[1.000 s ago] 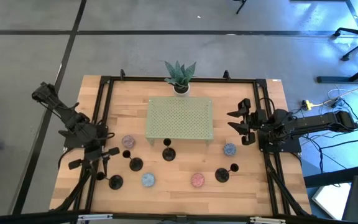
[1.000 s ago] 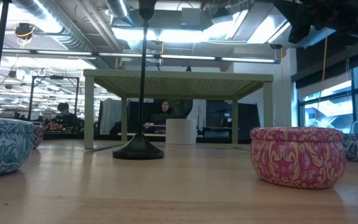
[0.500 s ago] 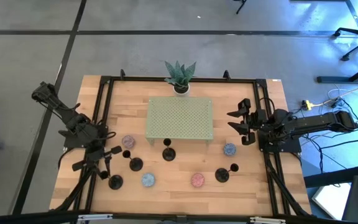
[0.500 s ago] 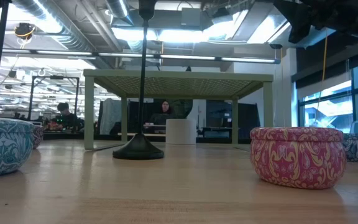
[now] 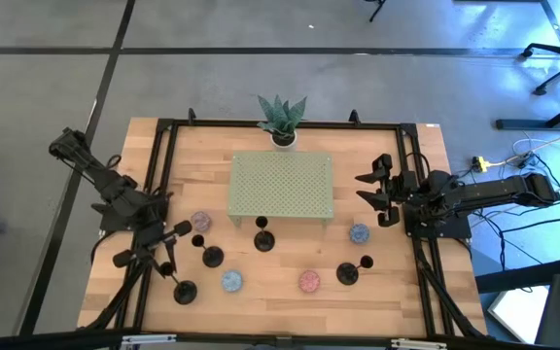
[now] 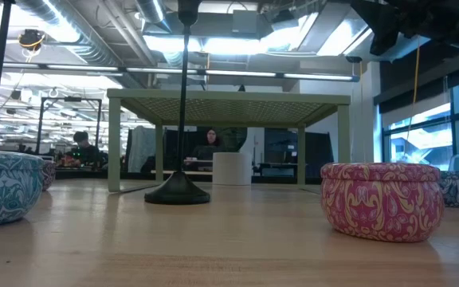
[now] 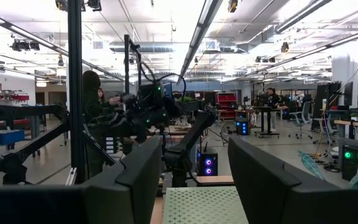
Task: Pick & Place candle stick holders
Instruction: Put the black candle holder on the shelf
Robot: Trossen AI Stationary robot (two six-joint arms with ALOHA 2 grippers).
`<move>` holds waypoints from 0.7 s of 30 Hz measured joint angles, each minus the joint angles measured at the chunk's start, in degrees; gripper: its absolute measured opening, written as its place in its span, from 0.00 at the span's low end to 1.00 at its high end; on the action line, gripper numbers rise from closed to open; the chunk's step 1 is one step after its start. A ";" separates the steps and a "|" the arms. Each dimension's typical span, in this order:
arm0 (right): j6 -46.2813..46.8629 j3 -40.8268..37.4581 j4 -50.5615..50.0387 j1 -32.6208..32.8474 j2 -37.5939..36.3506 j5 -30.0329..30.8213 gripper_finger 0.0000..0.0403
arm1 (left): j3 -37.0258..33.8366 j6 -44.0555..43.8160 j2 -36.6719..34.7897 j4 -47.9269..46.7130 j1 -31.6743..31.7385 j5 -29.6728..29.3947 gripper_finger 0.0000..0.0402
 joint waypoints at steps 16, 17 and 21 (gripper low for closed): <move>0.00 0.00 2.25 0.00 0.00 0.02 0.47 | 11.51 -9.75 0.00 -23.67 0.00 -29.22 0.28; 0.00 0.00 2.25 0.00 -0.01 0.02 0.47 | 12.06 -10.62 0.00 -24.40 0.00 -29.83 0.28; 0.00 0.00 2.25 0.00 -0.02 0.02 0.47 | 12.90 -13.76 -0.03 -25.79 0.00 -29.82 0.28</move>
